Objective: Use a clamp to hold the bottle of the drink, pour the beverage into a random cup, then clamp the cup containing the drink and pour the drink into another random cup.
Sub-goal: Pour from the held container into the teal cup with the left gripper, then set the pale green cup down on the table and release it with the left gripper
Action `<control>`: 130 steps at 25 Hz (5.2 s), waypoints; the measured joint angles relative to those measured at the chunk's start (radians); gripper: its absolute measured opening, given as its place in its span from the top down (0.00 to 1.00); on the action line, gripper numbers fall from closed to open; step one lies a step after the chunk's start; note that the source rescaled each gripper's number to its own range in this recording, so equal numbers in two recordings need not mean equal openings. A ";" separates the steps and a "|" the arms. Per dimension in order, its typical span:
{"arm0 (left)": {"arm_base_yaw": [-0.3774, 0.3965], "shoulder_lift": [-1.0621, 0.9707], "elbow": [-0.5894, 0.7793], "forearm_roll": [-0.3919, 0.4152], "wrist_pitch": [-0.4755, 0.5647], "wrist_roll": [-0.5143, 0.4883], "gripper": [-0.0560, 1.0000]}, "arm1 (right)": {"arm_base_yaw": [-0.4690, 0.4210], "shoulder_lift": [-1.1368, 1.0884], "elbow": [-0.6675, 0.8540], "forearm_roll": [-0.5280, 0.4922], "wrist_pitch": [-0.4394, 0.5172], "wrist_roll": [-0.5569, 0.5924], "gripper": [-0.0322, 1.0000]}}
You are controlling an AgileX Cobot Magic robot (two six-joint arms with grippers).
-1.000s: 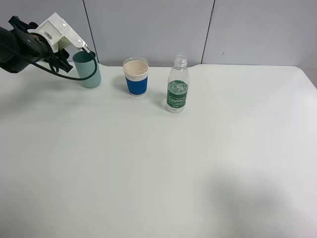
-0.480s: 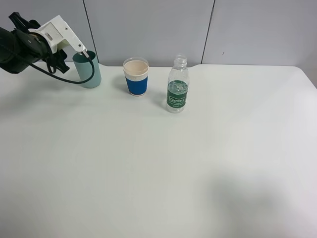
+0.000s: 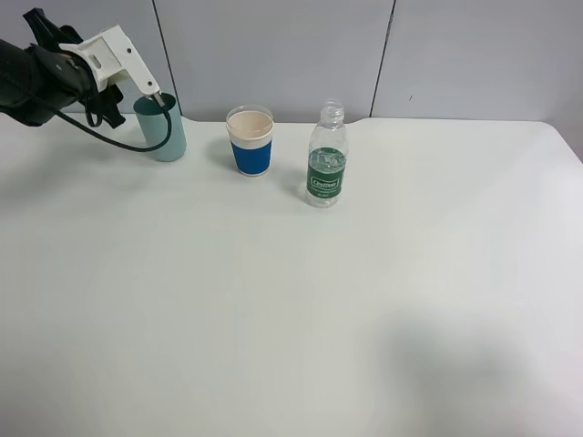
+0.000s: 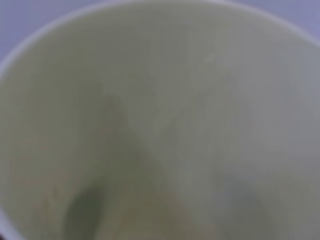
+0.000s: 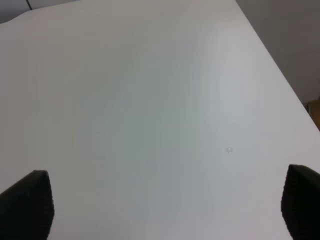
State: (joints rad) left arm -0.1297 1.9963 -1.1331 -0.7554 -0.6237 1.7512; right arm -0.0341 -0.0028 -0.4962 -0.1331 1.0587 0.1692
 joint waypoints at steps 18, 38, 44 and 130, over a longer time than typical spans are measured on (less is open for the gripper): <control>0.000 0.003 0.000 0.014 -0.026 0.114 0.93 | 0.000 0.000 0.000 0.000 0.000 0.000 0.05; 0.000 0.003 0.000 -0.001 -0.071 0.213 0.93 | 0.000 0.000 0.000 0.000 0.000 0.000 0.05; 0.000 0.003 0.000 -0.003 -0.077 0.272 0.93 | 0.000 0.000 0.000 0.000 0.000 0.000 0.05; -0.006 -0.464 0.593 1.199 -0.256 -1.731 0.93 | 0.000 0.000 0.000 0.000 0.000 0.000 0.05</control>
State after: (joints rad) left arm -0.1358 1.5320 -0.5400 0.4438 -0.8801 0.0203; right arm -0.0341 -0.0028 -0.4962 -0.1331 1.0587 0.1692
